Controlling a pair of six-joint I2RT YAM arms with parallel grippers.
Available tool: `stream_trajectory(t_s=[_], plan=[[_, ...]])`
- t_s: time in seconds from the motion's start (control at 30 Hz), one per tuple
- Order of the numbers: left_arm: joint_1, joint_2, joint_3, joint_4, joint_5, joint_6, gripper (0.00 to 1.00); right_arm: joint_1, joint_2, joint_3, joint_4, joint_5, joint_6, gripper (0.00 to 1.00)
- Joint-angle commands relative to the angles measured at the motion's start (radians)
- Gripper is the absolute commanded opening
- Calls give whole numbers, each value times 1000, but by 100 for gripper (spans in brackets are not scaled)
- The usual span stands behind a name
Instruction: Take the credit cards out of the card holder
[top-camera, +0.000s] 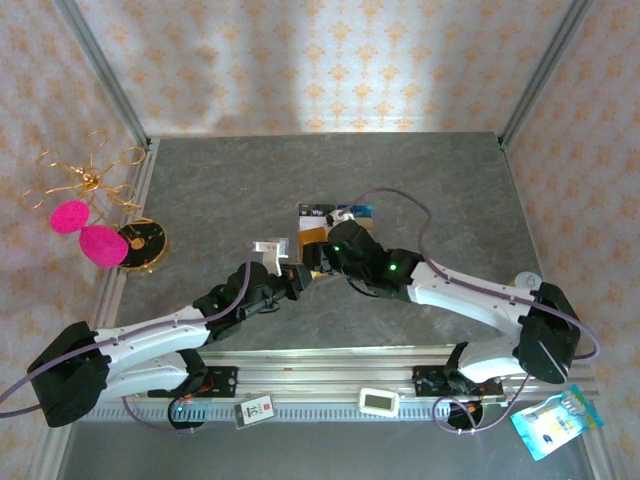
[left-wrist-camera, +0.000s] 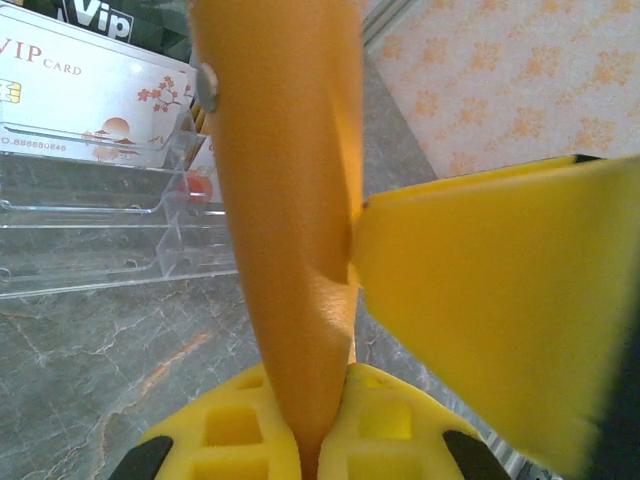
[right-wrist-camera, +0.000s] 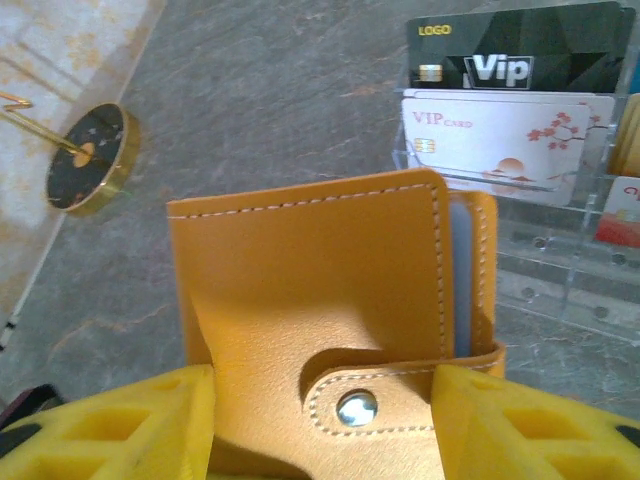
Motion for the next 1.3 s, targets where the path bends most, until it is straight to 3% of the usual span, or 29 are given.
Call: stream_trajectory(t_s=[0.0,0.03,0.17,0.47,0.8,1.07,1.17,1.23,1.27], plan=[[-7,-27,27,33,-7,18,0,3,40,30,-73,89,-8,55],[-7,-33,25,32,-9,19,0,3,45,29,-81,97,-7,53],[-7,-62,23,12,-36,22,0,3,48,20,-104,133,-4,29],[-7,-75,12,8,-34,10,0,0,50,-20,-110,158,-3,0],[-7,-35,-41,10,31,-50,0,-47,-45,-155,-47,94,15,0],[-3,111,-82,97,165,-117,0,-53,-104,-333,80,-35,55,0],[2,171,-50,56,186,-126,0,-52,-117,-378,124,-49,69,0],[13,227,-24,-10,200,-138,31,-52,-117,-392,129,-44,74,0],[20,249,-18,-32,205,-140,38,-52,-115,-397,127,-47,72,0]])
